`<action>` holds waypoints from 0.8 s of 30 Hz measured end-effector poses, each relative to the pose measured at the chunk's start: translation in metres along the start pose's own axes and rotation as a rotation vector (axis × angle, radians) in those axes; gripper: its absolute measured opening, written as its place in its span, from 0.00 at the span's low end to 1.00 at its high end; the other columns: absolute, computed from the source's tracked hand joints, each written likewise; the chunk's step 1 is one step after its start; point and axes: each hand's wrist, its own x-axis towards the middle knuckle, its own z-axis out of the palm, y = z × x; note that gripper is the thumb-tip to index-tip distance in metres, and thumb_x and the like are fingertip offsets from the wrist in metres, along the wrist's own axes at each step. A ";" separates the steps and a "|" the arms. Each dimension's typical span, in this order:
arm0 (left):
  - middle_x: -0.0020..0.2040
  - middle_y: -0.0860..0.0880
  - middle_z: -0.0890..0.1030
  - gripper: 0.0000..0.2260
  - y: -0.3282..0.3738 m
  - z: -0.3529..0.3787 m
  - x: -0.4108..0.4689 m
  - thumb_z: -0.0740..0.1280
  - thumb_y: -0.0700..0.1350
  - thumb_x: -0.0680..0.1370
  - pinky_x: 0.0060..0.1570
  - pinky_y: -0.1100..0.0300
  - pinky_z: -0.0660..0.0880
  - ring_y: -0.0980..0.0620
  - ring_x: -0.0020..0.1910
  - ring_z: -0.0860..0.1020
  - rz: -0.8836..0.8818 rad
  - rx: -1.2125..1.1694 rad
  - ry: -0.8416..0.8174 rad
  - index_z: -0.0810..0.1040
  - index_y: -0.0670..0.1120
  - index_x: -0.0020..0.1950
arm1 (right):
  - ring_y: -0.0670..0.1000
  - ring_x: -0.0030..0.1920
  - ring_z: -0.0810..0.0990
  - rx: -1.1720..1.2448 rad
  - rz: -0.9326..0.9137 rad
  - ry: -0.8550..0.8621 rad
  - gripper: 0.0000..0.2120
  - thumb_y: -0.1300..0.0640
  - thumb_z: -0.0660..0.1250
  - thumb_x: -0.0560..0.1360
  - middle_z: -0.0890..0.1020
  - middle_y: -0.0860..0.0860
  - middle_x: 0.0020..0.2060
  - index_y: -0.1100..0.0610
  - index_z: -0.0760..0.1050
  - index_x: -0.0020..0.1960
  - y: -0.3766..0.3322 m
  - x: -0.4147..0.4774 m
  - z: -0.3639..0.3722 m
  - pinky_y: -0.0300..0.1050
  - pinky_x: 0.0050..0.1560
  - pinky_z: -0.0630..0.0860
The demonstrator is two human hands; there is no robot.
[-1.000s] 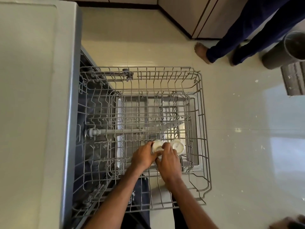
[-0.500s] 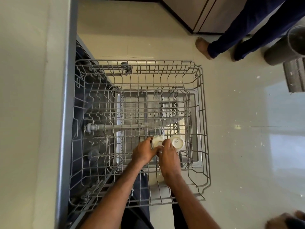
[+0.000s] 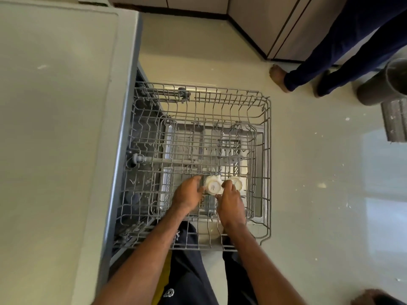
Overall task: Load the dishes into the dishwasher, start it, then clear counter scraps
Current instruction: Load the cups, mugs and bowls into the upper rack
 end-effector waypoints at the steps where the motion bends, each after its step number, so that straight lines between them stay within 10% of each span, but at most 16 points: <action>1: 0.59 0.49 0.81 0.15 0.005 -0.007 -0.008 0.66 0.42 0.80 0.47 0.58 0.80 0.51 0.49 0.82 0.002 -0.001 0.019 0.74 0.45 0.67 | 0.55 0.53 0.81 -0.005 -0.023 0.000 0.18 0.60 0.68 0.78 0.80 0.56 0.56 0.58 0.65 0.63 -0.005 -0.004 -0.009 0.49 0.48 0.82; 6: 0.51 0.53 0.82 0.08 0.034 -0.045 -0.056 0.66 0.47 0.80 0.38 0.57 0.79 0.55 0.40 0.80 -0.014 0.012 0.152 0.77 0.50 0.59 | 0.51 0.47 0.78 -0.039 -0.216 0.025 0.11 0.60 0.65 0.80 0.80 0.54 0.54 0.56 0.69 0.61 -0.037 -0.025 -0.054 0.44 0.44 0.78; 13: 0.54 0.50 0.83 0.10 0.053 -0.107 -0.161 0.62 0.51 0.82 0.52 0.51 0.78 0.48 0.52 0.81 -0.091 -0.103 0.549 0.79 0.52 0.59 | 0.55 0.45 0.78 -0.036 -0.666 0.061 0.03 0.55 0.60 0.81 0.79 0.52 0.46 0.54 0.71 0.52 -0.119 -0.071 -0.091 0.51 0.39 0.76; 24: 0.50 0.58 0.82 0.06 -0.088 -0.131 -0.421 0.64 0.52 0.81 0.51 0.57 0.78 0.59 0.47 0.80 -0.463 -0.406 1.291 0.79 0.55 0.55 | 0.55 0.48 0.77 -0.019 -1.361 -0.174 0.03 0.55 0.64 0.79 0.79 0.51 0.47 0.53 0.74 0.52 -0.265 -0.262 0.016 0.51 0.47 0.75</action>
